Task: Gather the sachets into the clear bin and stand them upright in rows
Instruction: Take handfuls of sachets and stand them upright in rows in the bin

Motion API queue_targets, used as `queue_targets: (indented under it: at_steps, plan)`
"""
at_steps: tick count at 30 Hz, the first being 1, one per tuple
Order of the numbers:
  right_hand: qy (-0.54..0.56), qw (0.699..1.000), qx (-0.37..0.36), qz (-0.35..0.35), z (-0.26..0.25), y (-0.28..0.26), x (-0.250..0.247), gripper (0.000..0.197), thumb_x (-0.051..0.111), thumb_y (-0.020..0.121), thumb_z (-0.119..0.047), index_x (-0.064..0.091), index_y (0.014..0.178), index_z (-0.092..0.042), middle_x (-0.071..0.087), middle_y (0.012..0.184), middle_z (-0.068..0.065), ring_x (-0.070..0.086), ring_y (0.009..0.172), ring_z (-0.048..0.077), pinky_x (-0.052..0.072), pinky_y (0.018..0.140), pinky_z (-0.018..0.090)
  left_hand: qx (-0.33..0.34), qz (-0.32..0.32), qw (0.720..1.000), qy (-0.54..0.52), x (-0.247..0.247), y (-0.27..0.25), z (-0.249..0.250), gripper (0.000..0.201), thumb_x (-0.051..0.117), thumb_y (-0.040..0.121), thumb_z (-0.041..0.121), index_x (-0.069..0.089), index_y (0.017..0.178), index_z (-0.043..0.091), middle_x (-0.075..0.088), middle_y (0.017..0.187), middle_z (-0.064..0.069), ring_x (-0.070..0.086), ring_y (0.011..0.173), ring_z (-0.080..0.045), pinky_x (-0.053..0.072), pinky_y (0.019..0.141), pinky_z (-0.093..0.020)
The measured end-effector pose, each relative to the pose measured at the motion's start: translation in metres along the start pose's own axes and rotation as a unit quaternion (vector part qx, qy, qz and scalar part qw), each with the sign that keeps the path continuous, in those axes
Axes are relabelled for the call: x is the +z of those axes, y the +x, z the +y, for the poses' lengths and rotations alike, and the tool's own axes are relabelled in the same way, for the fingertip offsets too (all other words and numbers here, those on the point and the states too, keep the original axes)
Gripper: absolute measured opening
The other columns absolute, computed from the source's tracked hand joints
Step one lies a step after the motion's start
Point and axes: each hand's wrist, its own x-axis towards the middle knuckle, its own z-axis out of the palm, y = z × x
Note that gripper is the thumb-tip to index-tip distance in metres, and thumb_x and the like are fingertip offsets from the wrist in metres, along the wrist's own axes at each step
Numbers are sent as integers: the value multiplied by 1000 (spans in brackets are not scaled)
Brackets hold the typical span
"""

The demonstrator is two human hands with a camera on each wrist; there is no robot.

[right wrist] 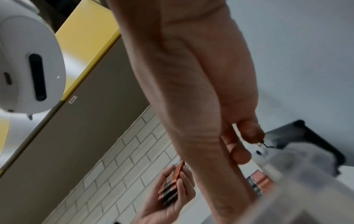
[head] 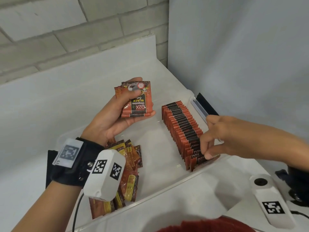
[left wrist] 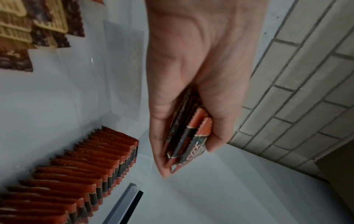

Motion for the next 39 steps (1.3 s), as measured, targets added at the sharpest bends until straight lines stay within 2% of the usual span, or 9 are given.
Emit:
queue_targets:
  at_steps: [2, 6, 10, 14, 19, 27, 33, 36, 39]
  plan:
    - [55, 997, -1, 45, -8, 3, -7, 6, 69, 82, -41, 71, 80, -36, 61, 77, -17, 43, 88, -19, 36, 71, 4, 9, -16, 1000, 7, -1, 0, 0, 29, 57, 79, 11, 66, 103, 24, 72, 89, -1, 70, 76, -15, 59, 64, -36]
    - [182, 970, -2, 163, -27, 18, -12, 22, 68, 77, -50, 69, 84, -29, 70, 71, -17, 54, 62, 4, 40, 61, 11, 18, -26, 999, 14, 0, 0, 0, 35, 57, 78, 9, 62, 108, 25, 72, 97, 2, 70, 82, -14, 59, 64, -33]
    - [234, 945, 11, 231, -42, 41, -12, 34, 69, 75, -53, 65, 91, -22, 73, 72, -10, 56, 60, -3, 40, 60, 8, 29, -37, 999, 5, 1, -1, -1, 44, 67, 68, 11, 61, 110, 24, 72, 99, 0, 71, 84, -16, 58, 64, -33]
    - [284, 931, 24, 228, -56, 59, -11, 34, 69, 75, -55, 69, 84, -22, 74, 73, -9, 64, 66, -3, 51, 71, 18, 34, -54, 998, -5, 2, -1, -2, 45, 70, 65, 13, 63, 109, 23, 71, 101, -2, 70, 87, -19, 58, 66, -33]
    - [339, 913, 39, 225, -50, 68, -12, 13, 74, 81, -31, 73, 80, -18, 74, 72, -9, 69, 76, 9, 51, 81, 25, 36, -76, 996, 1, -1, -2, -1, 46, 73, 66, 12, 64, 108, 25, 70, 103, -4, 70, 91, -21, 58, 69, -37]
    - [407, 876, 32, 256, -35, 65, -29, 5, 69, 85, -9, 72, 84, -13, 75, 74, 0, 71, 79, 9, 50, 79, 10, -16, -88, 996, 26, 1, -4, -1, 60, 77, 60, 7, 58, 116, 6, 71, 103, -16, 71, 92, -27, 59, 68, -39]
    - [379, 888, -6, 261, -34, 66, -34, 9, 65, 89, -7, 72, 90, -13, 72, 75, -1, 65, 72, 1, 47, 75, 6, -13, -87, 996, 5, -1, -4, -1, 60, 88, 54, 21, 66, 109, 10, 71, 106, -15, 71, 92, -26, 59, 67, -40]
    - [333, 904, -5, 268, -31, 66, -35, 12, 64, 89, -9, 72, 88, -18, 69, 72, -10, 63, 73, 1, 49, 81, 18, -7, -97, 995, -9, -3, -3, 0, 52, 90, 54, 30, 72, 102, 21, 71, 105, -6, 70, 93, -22, 59, 66, -38]
    - [318, 904, 10, 285, -29, 65, -35, 9, 64, 91, -16, 72, 91, -20, 71, 80, -9, 65, 82, 10, 49, 85, 27, 14, -113, 993, 1, -6, -2, 1, 51, 85, 61, 16, 68, 108, 25, 70, 106, -6, 69, 97, -25, 59, 66, -35]
